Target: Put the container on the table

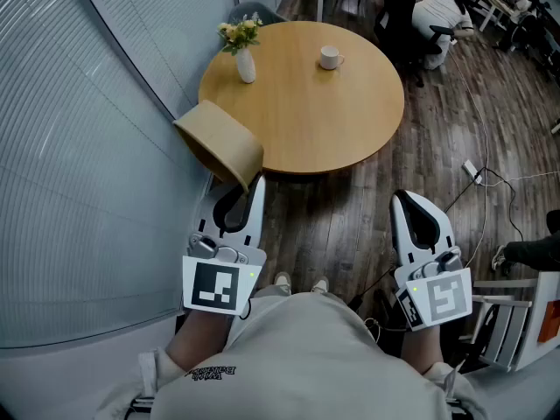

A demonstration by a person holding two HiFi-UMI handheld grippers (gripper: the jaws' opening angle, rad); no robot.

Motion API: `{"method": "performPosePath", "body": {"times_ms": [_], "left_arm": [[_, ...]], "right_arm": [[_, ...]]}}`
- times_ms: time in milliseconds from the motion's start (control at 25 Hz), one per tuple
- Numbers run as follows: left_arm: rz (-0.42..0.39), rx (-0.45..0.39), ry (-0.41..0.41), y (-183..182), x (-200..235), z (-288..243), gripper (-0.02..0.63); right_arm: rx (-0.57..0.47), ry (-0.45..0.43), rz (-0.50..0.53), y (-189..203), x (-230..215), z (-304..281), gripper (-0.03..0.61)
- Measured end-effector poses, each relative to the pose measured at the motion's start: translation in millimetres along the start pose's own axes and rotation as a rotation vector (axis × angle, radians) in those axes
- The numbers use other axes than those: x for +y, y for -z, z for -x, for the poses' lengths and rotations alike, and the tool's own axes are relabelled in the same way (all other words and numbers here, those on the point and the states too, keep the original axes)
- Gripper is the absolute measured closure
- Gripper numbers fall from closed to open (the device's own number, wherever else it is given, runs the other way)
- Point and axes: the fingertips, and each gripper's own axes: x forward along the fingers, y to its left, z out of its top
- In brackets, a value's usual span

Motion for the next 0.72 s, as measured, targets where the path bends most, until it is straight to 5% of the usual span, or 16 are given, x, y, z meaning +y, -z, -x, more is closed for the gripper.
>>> {"method": "performPosePath", "body": {"times_ms": [720], "left_arm": [[-0.033,0.023,0.031,3,-35,-8,0.591]], "right_arm": [[-0.012,0.030,-0.070,12,-25,15,0.546]]}}
